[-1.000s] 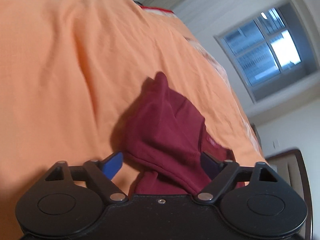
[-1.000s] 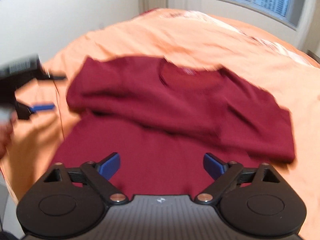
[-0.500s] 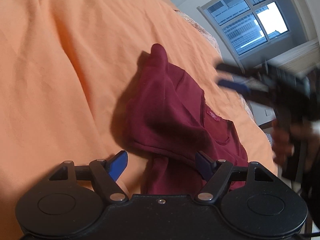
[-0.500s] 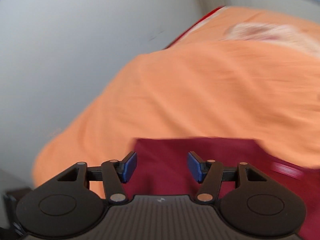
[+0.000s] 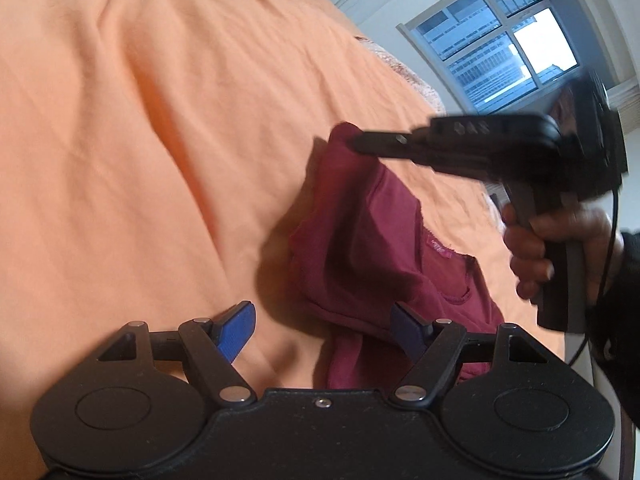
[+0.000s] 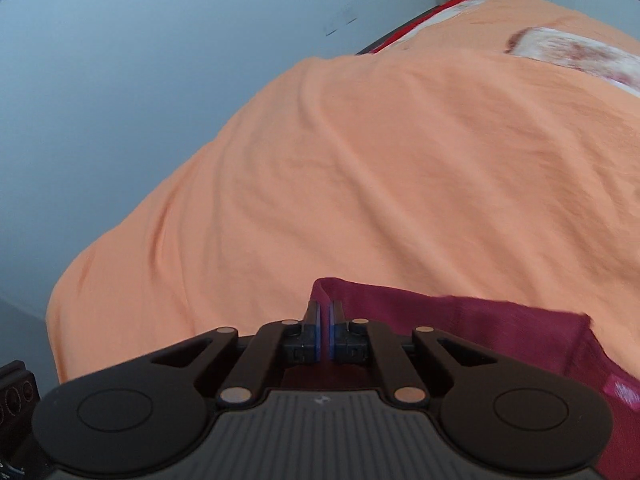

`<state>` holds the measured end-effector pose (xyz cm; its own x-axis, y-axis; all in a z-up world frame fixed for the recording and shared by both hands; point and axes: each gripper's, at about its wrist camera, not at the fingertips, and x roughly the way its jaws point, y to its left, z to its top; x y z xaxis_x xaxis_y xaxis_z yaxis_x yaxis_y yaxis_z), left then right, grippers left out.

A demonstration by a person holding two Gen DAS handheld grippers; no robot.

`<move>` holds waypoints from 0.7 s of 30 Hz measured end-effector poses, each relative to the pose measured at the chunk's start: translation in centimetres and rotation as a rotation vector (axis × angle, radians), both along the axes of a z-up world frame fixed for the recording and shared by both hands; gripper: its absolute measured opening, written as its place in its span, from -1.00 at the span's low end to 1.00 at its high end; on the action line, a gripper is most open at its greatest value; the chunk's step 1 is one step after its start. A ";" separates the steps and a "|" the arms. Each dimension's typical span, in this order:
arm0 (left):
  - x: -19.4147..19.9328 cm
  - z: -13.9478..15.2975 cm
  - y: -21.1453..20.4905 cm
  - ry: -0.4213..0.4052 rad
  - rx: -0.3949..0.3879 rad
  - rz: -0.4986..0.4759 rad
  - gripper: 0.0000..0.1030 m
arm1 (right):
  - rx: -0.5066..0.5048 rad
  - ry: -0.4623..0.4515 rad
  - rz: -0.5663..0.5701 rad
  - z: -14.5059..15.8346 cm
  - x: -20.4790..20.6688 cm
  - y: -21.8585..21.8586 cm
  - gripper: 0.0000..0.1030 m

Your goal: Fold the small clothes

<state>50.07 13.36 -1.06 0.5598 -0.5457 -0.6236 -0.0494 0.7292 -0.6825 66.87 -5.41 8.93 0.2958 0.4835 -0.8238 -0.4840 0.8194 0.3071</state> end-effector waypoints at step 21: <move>3.1 0.8 -1.2 -0.046 -0.260 0.124 -0.40 | -0.030 -0.062 -0.171 1.7 -2.3 -6.7 -0.92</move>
<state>53.15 12.16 -0.24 0.6566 -0.6096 -0.4441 -0.0916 0.5199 -0.8493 64.53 -12.16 10.59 0.4225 0.3968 -0.8149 -0.3539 0.8999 0.2547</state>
